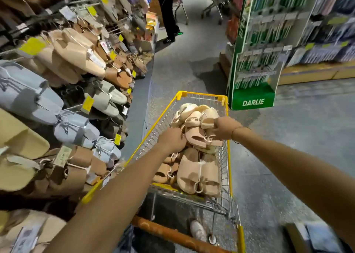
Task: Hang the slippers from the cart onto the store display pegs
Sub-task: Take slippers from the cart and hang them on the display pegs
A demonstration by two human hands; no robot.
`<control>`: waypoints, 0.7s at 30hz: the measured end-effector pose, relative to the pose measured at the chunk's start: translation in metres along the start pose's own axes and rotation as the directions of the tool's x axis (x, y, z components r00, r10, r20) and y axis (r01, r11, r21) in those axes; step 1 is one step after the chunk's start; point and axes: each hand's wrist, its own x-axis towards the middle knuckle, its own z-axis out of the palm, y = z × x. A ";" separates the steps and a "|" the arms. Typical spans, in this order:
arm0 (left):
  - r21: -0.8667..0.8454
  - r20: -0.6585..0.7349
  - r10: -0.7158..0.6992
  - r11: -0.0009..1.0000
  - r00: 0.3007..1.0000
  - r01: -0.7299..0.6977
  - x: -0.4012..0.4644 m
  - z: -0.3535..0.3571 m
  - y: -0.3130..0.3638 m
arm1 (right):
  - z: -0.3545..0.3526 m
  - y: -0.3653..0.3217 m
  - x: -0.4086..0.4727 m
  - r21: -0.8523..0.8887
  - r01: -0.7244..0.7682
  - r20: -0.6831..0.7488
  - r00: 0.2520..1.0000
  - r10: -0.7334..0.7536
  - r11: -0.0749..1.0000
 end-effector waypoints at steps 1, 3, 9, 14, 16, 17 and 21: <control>-0.018 0.019 -0.016 1.000 1.000 0.017 0.016 0.010 -0.003 | 0.010 0.006 0.016 0.032 0.002 0.001 1.000 -0.002 1.000; -0.041 0.075 -0.040 0.998 0.996 0.043 0.045 0.027 -0.008 | 0.030 0.013 0.048 0.085 -0.011 -0.004 1.000 0.011 0.996; -0.157 0.175 -0.110 0.978 0.978 0.138 0.109 0.076 -0.023 | 0.070 0.023 0.169 -0.142 0.059 -0.003 0.998 -0.060 0.988; -0.125 0.170 -0.149 0.977 0.974 0.172 0.128 0.112 -0.038 | 0.080 0.020 0.251 -0.477 0.198 0.121 0.980 -0.160 0.856; -0.153 0.217 -0.144 0.972 0.965 0.180 0.131 0.119 -0.044 | 0.089 0.020 0.266 -0.552 0.216 0.189 0.973 -0.131 0.805; -0.167 0.217 -0.139 0.970 0.966 0.177 0.134 0.123 -0.048 | 0.094 0.021 0.269 -0.577 0.224 0.197 0.971 -0.133 0.786; -0.226 0.086 -0.131 0.963 0.988 0.147 0.142 0.123 -0.054 | 0.104 0.021 0.270 -0.612 0.217 0.121 0.976 -0.181 0.760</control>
